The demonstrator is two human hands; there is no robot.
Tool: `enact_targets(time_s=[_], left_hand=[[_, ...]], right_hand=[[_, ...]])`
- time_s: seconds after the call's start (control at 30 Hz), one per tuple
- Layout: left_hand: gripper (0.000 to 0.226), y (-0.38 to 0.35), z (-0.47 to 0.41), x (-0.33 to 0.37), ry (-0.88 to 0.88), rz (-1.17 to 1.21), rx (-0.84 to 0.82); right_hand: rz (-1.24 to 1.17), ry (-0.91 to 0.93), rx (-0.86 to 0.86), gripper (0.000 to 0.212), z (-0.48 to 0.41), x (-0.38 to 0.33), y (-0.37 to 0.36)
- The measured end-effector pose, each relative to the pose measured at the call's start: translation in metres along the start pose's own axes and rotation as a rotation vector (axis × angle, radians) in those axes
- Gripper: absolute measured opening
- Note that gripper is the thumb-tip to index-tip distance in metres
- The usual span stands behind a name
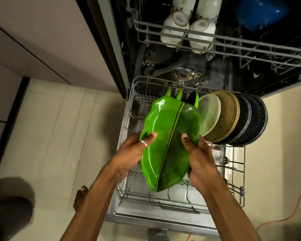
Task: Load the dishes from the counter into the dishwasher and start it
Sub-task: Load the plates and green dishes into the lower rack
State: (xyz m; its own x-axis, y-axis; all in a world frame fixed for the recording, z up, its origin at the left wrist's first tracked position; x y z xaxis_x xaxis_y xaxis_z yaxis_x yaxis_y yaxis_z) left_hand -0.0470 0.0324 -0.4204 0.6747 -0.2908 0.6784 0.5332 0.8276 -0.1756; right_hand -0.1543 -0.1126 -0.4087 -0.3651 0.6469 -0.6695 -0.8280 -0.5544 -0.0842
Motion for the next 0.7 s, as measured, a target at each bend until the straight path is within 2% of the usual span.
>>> enact_targets(time_s=[0.07,0.1,0.17,0.2,0.27,0.33,0.4,0.5,0.57,0.7], left_hand=[[0.015,0.014,-0.002,0.007,-0.044,-0.073,0.127],[0.014,0.021,-0.003,0.011,-0.061,-0.104,0.186],[0.019,0.035,-0.005,0.021,-0.122,-0.224,0.299],[0.022,0.042,-0.005,0.027,-0.163,-0.312,0.364],[0.033,0.052,-0.003,0.043,-0.246,-0.472,0.471],[0.035,0.054,-0.01,0.057,-0.311,-0.592,0.503],[0.025,0.05,-0.026,0.067,-0.346,-0.775,0.513],[0.022,0.034,-0.058,0.073,-0.391,-0.995,0.487],[0.025,0.024,-0.084,0.066,-0.377,-1.083,0.455],[0.027,0.01,-0.113,0.054,-0.364,-1.173,0.439]], right_hand=[[0.125,0.016,0.026,0.019,-0.013,-0.001,-0.012],[0.31,0.073,0.05,0.02,-0.018,-0.006,-0.017],[0.708,0.18,0.12,0.037,-0.019,-0.017,-0.028],[0.804,0.23,0.142,0.042,-0.013,-0.022,-0.033],[0.828,0.329,0.087,0.033,0.007,-0.025,-0.047],[0.825,0.343,-0.006,0.018,0.028,-0.013,-0.057],[0.814,0.313,-0.064,0.018,0.045,0.007,-0.057],[0.788,0.249,-0.051,0.022,0.056,0.033,-0.045],[0.783,0.199,-0.049,0.015,0.058,0.044,-0.034],[0.795,0.204,-0.019,0.019,0.054,0.046,-0.013]])
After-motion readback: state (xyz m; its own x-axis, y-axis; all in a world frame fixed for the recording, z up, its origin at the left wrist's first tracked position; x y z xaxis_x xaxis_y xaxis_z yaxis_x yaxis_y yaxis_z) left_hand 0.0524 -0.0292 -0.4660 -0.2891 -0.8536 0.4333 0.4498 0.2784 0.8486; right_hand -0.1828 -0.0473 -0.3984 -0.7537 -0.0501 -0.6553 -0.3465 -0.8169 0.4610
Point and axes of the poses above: each hand's wrist, its own z-axis away from the middle knuckle, its own y-axis out of the back of the hand, x = y × z, the point moved 7 cm from there along -z, towards the middle knuckle, and after that the axes turned 2 degrees about -y, right-handed, at the moved point
